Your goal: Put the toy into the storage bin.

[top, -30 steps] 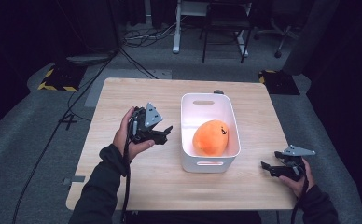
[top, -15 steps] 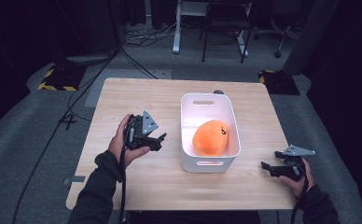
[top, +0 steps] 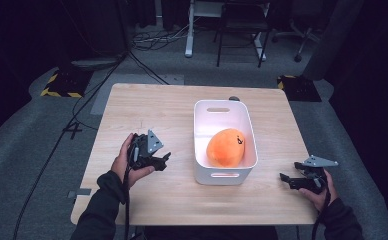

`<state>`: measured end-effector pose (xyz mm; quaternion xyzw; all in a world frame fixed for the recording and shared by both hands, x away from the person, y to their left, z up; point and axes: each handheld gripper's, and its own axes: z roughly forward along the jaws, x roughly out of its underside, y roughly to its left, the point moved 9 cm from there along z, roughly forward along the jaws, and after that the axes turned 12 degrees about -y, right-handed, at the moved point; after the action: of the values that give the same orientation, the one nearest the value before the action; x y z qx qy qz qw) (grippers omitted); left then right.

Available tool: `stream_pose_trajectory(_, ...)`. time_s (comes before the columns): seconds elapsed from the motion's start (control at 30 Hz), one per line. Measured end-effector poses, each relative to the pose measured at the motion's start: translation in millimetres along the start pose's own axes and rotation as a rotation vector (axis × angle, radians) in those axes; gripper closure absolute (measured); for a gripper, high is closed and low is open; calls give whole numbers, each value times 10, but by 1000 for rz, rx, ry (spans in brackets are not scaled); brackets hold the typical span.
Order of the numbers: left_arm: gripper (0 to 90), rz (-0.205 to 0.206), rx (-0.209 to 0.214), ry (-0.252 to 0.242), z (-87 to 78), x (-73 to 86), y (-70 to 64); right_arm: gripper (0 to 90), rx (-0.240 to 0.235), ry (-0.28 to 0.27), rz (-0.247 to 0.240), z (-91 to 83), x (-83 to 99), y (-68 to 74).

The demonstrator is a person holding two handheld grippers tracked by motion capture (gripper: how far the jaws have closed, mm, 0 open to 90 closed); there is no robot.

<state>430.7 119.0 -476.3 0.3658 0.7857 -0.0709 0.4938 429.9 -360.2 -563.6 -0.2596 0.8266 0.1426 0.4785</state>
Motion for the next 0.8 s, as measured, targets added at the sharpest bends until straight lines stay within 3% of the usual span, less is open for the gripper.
stream_pose_trajectory(0.07, 165, 23, -12, 20, -1, 62, 18, 156, 0, 0, 0, 0, 0, 0)
stream_pose_trajectory(0.33, 167, 13, -35, 83, -7, 315, 41, 156, 0, 0, 0, 0, 0, -1)
stream_pose_trajectory(0.5, 166, -11, -19, 104, -22, 443, 39, 156, 0, 0, -1, 0, 0, -1)
stream_pose_trajectory(0.8, 165, -18, -13, 144, -37, 679, 46, 156, -1, 2, 0, -1, 1, -1)
